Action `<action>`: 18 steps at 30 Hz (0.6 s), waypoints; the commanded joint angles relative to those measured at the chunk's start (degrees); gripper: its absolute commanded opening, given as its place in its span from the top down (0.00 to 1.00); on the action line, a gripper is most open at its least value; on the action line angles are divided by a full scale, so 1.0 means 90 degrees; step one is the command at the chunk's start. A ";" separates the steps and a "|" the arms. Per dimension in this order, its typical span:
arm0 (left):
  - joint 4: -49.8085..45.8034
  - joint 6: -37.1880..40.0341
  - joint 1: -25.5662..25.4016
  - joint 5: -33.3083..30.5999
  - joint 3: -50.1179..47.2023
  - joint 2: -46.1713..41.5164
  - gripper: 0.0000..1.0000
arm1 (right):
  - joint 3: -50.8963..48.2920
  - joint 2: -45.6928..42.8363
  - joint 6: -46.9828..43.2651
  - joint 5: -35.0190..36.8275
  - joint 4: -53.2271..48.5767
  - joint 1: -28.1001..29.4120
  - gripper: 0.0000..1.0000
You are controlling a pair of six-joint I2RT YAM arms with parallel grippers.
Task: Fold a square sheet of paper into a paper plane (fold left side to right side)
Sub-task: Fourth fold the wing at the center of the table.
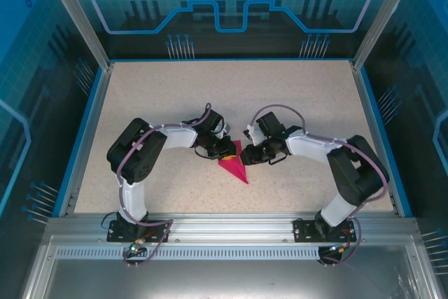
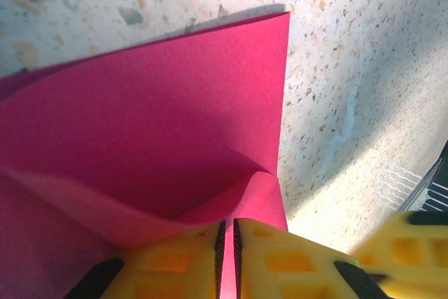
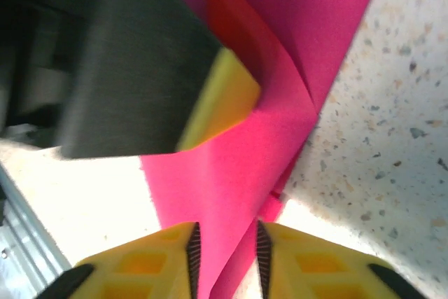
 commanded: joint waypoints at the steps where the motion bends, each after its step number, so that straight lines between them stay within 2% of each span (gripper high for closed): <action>1: -0.0334 0.0166 -0.0021 -0.0495 -0.0255 0.0240 0.85 | -0.0128 -0.0435 -0.0004 -0.0320 -0.0317 -0.0082 0.68; 5: -0.0314 0.0164 -0.0018 -0.0502 -0.0293 0.0223 0.85 | -0.0435 -0.0479 0.0304 -0.0866 0.0156 0.0123 0.71; 9: -0.0318 0.0174 -0.0015 -0.0507 -0.0300 0.0211 0.85 | -0.0543 -0.0068 0.0600 -0.1263 0.0695 0.0366 0.74; 18: -0.0362 0.0185 -0.0015 -0.0535 -0.0279 0.0211 0.85 | -0.0332 0.0643 0.0507 -0.1003 0.0463 0.0499 0.74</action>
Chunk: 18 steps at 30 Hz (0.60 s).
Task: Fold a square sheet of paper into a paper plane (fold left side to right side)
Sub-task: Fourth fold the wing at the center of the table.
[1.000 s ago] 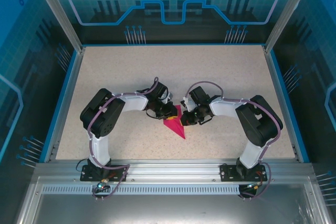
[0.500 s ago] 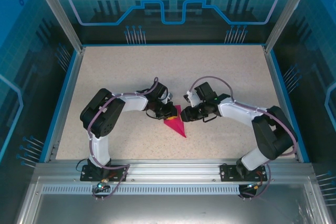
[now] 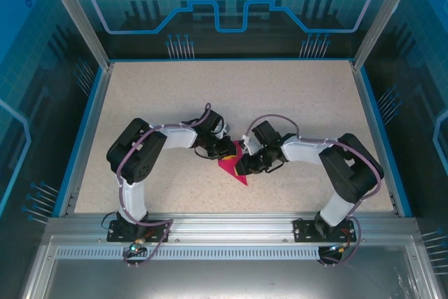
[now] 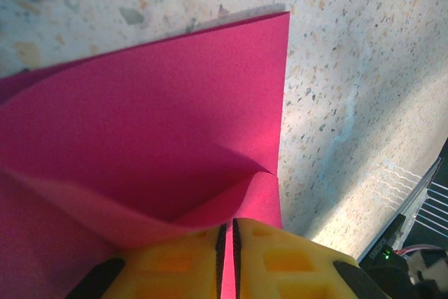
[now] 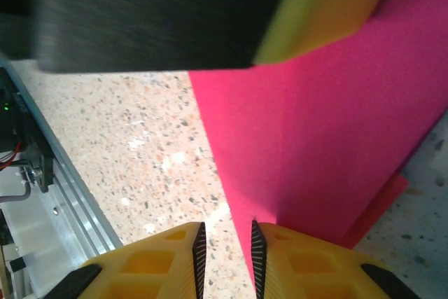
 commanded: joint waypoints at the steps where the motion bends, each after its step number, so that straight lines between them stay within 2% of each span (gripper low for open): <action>1: -0.0438 0.0185 -0.0019 -0.0541 -0.0225 0.0220 0.85 | 0.0120 0.0150 0.0004 0.0015 -0.0192 0.0111 0.74; 18: -0.0496 0.0213 -0.0010 -0.0574 -0.0167 0.0294 0.85 | 0.0121 0.0250 -0.0228 0.0470 -0.1158 0.0278 0.74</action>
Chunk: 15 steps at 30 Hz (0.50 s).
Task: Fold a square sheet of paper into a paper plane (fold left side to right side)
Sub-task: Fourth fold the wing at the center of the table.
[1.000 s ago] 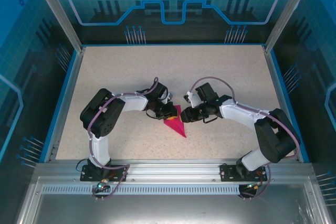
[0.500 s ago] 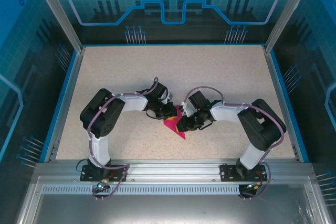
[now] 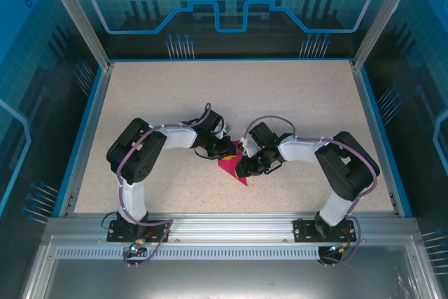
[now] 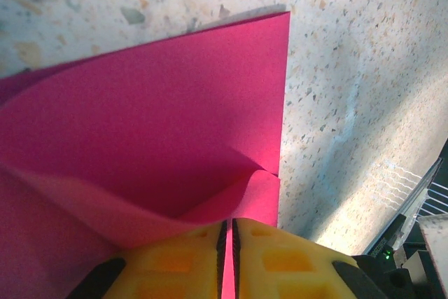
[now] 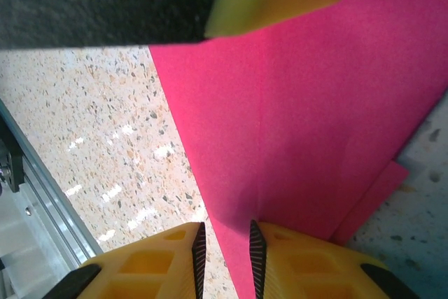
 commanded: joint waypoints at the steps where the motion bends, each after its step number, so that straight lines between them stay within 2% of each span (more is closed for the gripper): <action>1: -0.0494 0.0211 -0.0003 -0.0571 -0.0158 0.0298 0.85 | -0.0020 0.0075 -0.0106 0.0142 -0.0870 0.0158 0.74; 15: -0.0510 0.0222 0.0022 -0.0580 -0.0177 0.0328 0.86 | -0.0444 -0.0236 -0.0144 0.0457 -0.1582 0.0340 0.78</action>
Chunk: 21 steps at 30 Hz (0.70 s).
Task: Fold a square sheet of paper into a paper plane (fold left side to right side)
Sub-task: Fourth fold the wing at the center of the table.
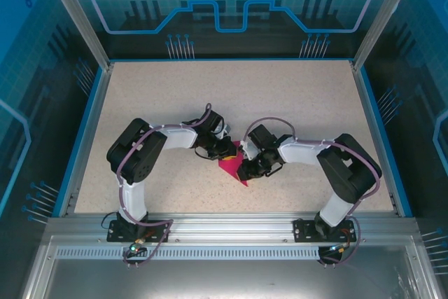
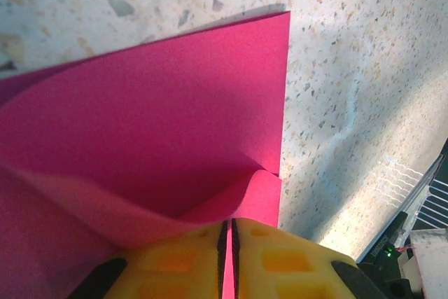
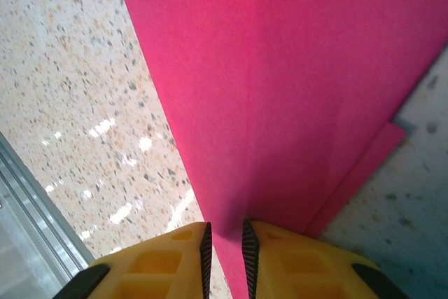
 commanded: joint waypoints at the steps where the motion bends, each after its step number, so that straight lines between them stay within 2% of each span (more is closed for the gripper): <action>1: -0.0505 0.0168 0.0027 -0.0589 -0.0167 0.0328 0.86 | -0.0329 -0.0056 -0.0064 0.0094 -0.1265 0.0177 0.79; 7: -0.0469 0.0158 0.0020 -0.0563 -0.0186 0.0318 0.86 | -0.0231 -0.0679 0.0062 0.0145 -0.1148 0.0187 0.79; 11: -0.0457 0.0140 0.0021 -0.0557 -0.0196 0.0308 0.86 | 0.0043 -0.1259 0.0146 0.0463 -0.1432 0.0140 0.77; 14: -0.0452 0.0140 0.0025 -0.0550 -0.0206 0.0279 0.86 | 0.0104 -0.1497 0.0254 0.0346 -0.1291 0.0138 0.76; 21: -0.0448 0.0154 0.0020 -0.0547 -0.0225 0.0269 0.86 | 0.0143 -0.0738 0.0652 -0.0506 0.0012 0.0183 0.78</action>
